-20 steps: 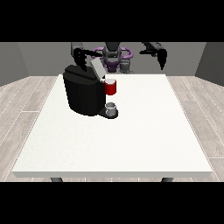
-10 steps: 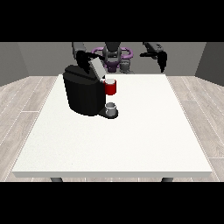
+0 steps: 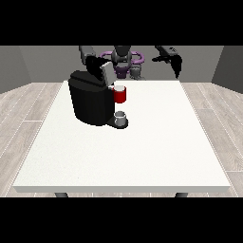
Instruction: Insert the coffee pod into the coffee machine and close the lid
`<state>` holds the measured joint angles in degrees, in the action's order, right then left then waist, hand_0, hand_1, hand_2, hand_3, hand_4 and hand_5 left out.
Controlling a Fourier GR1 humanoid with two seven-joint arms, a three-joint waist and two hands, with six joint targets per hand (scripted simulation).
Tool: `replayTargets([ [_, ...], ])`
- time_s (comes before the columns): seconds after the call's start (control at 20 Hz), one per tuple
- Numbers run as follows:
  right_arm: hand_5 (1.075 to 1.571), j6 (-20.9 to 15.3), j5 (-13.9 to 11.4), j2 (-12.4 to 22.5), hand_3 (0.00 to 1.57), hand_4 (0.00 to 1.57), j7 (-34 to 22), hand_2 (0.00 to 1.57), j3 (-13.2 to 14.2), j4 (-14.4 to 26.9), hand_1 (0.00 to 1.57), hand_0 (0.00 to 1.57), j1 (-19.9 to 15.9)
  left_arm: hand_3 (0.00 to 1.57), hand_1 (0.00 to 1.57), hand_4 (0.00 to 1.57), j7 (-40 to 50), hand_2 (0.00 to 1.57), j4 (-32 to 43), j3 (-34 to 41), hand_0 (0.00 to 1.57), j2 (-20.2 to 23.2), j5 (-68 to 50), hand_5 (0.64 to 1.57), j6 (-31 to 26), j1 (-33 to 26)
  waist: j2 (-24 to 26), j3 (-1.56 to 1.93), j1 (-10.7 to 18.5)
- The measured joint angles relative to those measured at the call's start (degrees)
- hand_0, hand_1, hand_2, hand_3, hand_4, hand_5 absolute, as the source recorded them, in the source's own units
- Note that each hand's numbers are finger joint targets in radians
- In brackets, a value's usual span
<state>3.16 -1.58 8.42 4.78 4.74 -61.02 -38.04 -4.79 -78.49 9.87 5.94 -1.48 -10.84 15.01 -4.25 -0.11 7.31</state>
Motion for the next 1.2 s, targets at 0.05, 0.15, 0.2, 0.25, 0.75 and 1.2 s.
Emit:
replayTargets([
  [0.05,1.571,-0.15,-0.41,-0.60,0.00,0.11,-0.90,0.00,-0.71,-0.06,0.00,0.00,-0.70,0.00,0.00,0.17,-0.38,0.00,0.99,0.54,0.00,0.39,-0.14,1.571,0.09,0.28,-0.16,0.04,-0.33],
  [0.15,1.571,0.54,-0.59,-0.61,0.00,0.21,-1.77,0.00,-1.08,0.43,0.00,0.00,-1.74,0.00,0.00,0.16,-0.95,0.00,1.82,0.92,0.00,0.84,-0.15,1.571,0.37,0.35,-0.18,0.07,-0.59],
  [0.2,1.571,0.40,-1.13,-1.08,0.00,0.14,-2.09,0.00,-1.74,0.39,0.00,0.00,-2.20,0.00,0.00,0.12,-0.71,0.00,2.52,1.38,0.00,1.20,-0.52,1.571,0.39,0.94,-0.22,0.07,-0.83],
  [0.25,1.571,0.29,-1.46,-1.14,0.00,0.00,-2.48,0.00,-1.92,0.52,0.00,0.00,-2.92,0.00,0.00,0.14,-1.32,0.00,3.03,1.68,0.00,1.61,-0.76,1.571,0.01,0.80,-0.41,0.08,-0.60],
  [0.75,1.571,-1.84,-6.35,-2.34,0.00,0.12,-1.59,0.00,-3.94,4.07,0.00,0.00,-7.94,0.00,0.00,0.20,-1.92,0.00,1.05,-1.08,0.00,0.29,-0.32,1.571,0.49,2.07,-0.90,0.11,1.25],
  [1.2,1.571,0.10,-4.97,-5.40,0.00,0.35,1.07,0.00,-5.49,2.78,0.00,0.00,-6.07,0.00,0.00,0.19,-4.69,0.00,-0.14,-3.38,0.00,-2.33,0.10,1.571,1.43,-1.63,2.90,0.10,-0.07],
])
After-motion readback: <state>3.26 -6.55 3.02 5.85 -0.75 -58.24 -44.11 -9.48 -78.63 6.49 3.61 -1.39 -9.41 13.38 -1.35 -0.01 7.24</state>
